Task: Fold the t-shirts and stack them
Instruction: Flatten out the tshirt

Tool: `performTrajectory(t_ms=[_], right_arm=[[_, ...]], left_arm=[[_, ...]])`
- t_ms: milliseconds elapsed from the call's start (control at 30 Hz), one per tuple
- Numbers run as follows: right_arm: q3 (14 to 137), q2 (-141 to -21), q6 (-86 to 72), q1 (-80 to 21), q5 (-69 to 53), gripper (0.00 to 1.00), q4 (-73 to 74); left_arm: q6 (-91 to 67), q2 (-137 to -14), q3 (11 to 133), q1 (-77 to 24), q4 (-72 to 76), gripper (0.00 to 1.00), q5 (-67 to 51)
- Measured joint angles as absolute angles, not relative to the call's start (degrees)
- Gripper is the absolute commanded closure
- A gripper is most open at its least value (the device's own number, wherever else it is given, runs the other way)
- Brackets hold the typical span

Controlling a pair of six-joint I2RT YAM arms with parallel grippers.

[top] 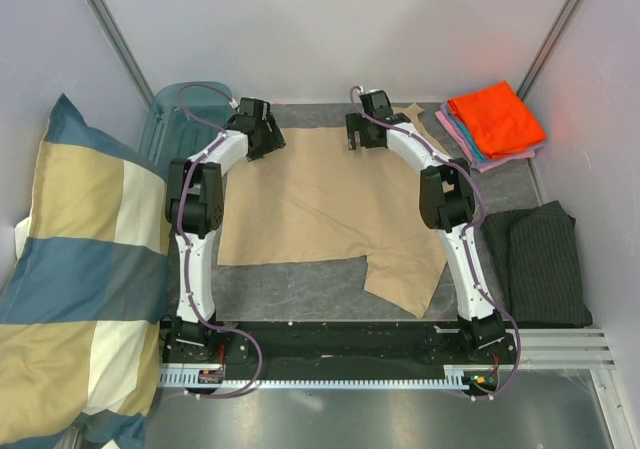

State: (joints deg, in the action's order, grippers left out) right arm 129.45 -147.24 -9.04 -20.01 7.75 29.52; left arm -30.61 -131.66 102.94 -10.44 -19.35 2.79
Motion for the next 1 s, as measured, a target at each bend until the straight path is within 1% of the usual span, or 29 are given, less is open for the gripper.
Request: performTrajectory(t_ms=[500, 700, 867, 1000], right_arm=[[134.39, -150.26, -8.93, -18.57, 5.13, 0.02, 29.02], [135.31, -150.89, -8.88, -17.87, 3.84, 0.02, 27.92], [130.85, -148.29, -8.08, -17.5, 2.57, 0.02, 25.65], [127.39, -143.94, -7.64, -17.21, 1.67, 0.02, 26.04]], left_arm=[[-30.24, -135.44, 109.47, -10.09, -21.32, 0.21, 2.83], [-30.24, -136.0, 110.3, -10.09, -21.39, 0.19, 2.79], [-30.24, -135.13, 109.45, -10.04, -20.29, 0.17, 2.31], [-30.26, -130.76, 107.24, -9.98, -19.66, 0.16, 1.3]])
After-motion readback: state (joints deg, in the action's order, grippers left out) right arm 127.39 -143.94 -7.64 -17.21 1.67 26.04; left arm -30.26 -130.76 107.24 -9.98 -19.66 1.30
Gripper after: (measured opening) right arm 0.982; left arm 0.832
